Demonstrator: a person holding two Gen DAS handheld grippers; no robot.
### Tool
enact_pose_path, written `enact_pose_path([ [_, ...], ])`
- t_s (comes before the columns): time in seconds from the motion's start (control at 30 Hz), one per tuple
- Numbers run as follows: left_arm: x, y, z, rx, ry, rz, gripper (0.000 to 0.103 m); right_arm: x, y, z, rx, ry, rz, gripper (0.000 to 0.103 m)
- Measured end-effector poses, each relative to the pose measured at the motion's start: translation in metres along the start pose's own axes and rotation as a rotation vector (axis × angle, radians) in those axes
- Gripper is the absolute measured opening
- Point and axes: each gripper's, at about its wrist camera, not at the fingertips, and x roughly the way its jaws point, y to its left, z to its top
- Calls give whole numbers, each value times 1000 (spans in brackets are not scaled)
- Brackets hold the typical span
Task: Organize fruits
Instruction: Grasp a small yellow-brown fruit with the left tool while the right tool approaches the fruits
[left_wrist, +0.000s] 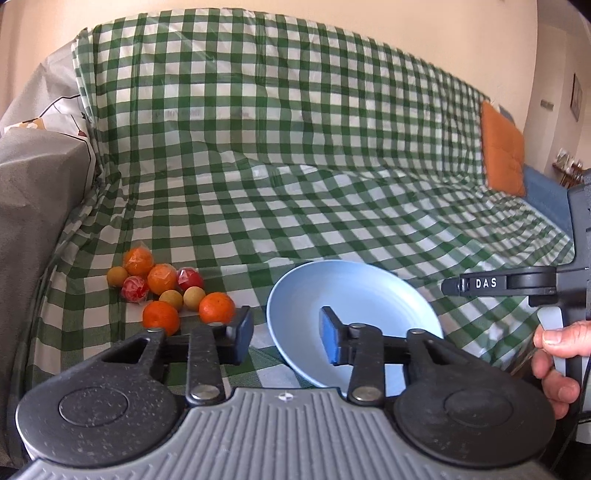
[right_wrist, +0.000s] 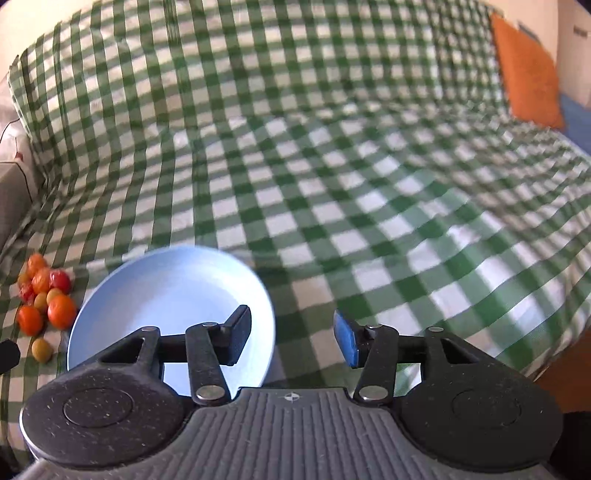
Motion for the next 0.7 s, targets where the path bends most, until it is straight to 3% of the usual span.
enact_pose_path([
  [0.1,-9,-1,3,12,-21,-29,40,-16,6,6,-21,-47,-16,52],
  [0.27,-26,-2,13,76,-43,-108,40,-50,23,22,-35,-144,49,52],
  [0.47,-49,22,44,258,-103,-81,38,-84,51,48,-77,-241,131,52],
  [0.57,-49,49,47,218,-80,-54,35,-90,63,59,-100,-270,180,52],
  [0.63,-36,71,40,114,-20,-42,26,-89,70,61,-89,-267,220,49],
  [0.7,-34,92,44,0,-36,-49,23,-84,77,62,-89,-254,273,41],
])
